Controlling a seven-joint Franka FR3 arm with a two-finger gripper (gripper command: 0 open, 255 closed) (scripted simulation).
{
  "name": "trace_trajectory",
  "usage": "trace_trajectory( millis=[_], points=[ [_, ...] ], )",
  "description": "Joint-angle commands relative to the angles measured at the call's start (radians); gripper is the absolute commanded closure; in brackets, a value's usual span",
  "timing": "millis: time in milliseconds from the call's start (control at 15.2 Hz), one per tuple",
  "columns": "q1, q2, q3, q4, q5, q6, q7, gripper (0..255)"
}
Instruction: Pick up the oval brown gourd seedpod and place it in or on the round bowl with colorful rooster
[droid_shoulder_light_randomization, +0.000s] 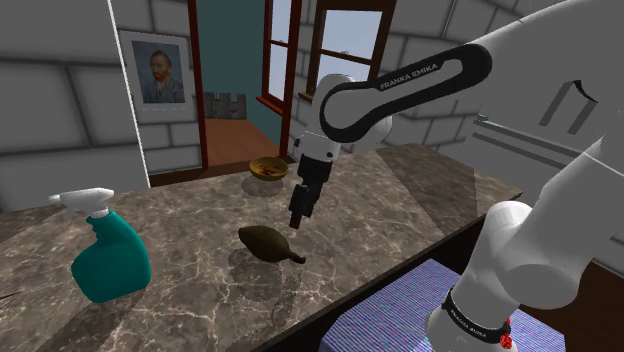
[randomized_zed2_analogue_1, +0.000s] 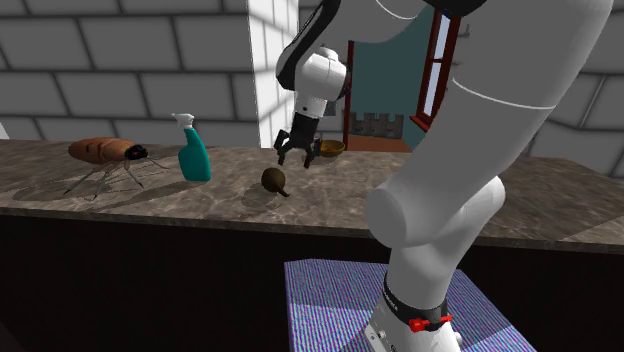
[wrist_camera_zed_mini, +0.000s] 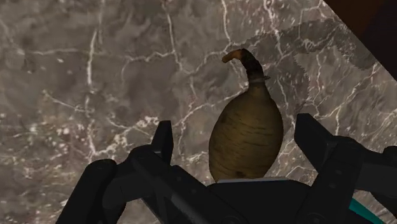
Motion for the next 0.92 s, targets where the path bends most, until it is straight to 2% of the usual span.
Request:
trace_trajectory(
  millis=[0,132,594,858],
  points=[
    [0.025,0.056,0.015,0.020,0.040,0.041,-0.018,0],
    [0.042,0.107,0.026,0.044,0.069,0.071,-0.036,0],
    [0.061,0.168,0.046,0.014,0.106,0.167,-0.056,0],
    [0.063,0.174,0.047,0.012,0.110,0.174,-0.058,0]
  ],
)
